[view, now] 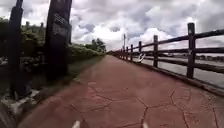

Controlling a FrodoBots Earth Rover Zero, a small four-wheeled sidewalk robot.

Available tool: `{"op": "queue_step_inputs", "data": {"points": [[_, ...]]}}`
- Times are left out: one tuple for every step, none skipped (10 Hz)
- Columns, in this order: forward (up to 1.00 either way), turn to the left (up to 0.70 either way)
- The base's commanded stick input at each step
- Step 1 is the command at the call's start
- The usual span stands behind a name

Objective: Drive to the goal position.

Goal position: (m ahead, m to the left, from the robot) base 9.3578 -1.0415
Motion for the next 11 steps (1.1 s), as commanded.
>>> {"op": "queue_step_inputs", "data": {"points": [[0.7, 0.0], [0.7, 0.0], [0.7, 0.0], [0.7, 0.0], [0.7, 0.0], [0.7, 0.0], [0.7, 0.0], [0.7, 0.0], [0.7, 0.0], [0.7, 0.0], [0.7, 0.0]]}}
